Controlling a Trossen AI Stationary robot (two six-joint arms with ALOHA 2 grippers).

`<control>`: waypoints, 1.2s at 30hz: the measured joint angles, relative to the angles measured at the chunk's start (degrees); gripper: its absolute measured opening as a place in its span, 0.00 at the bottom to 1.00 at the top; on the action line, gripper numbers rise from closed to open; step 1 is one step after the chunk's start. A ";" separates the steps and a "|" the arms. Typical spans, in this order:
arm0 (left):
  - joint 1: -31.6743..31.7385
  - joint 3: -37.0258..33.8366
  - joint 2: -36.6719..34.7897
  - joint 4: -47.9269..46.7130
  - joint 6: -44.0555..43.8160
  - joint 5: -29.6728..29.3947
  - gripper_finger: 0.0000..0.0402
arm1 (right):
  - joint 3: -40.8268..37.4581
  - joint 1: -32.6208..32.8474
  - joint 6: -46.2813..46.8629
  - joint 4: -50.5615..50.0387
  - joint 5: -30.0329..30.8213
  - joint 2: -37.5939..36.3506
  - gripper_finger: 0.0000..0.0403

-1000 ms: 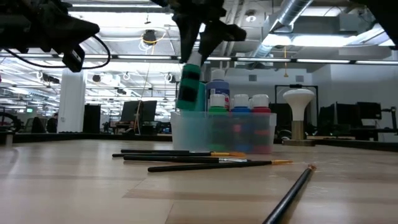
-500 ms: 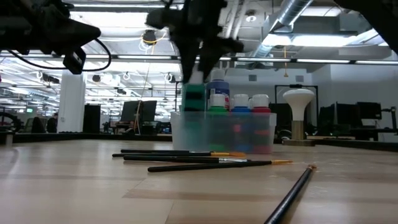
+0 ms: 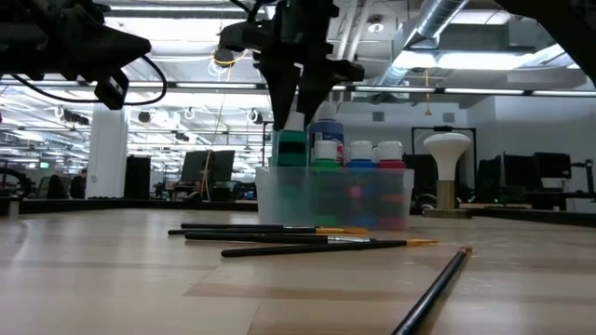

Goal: Pick & Place Paint Supplies
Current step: Put the light green paint bottle into the transparent bin

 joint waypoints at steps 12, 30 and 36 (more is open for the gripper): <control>0.00 0.00 0.00 0.50 0.00 -0.13 0.02 | -5.11 -0.09 -0.55 4.72 -0.65 0.00 0.30; 0.02 0.00 0.00 0.98 0.00 -0.11 0.02 | -8.70 0.02 -4.05 9.23 -1.27 -0.52 0.33; 0.02 0.00 0.00 1.16 -0.01 -0.10 0.02 | -6.92 -0.04 -5.86 8.02 -1.96 -0.42 0.40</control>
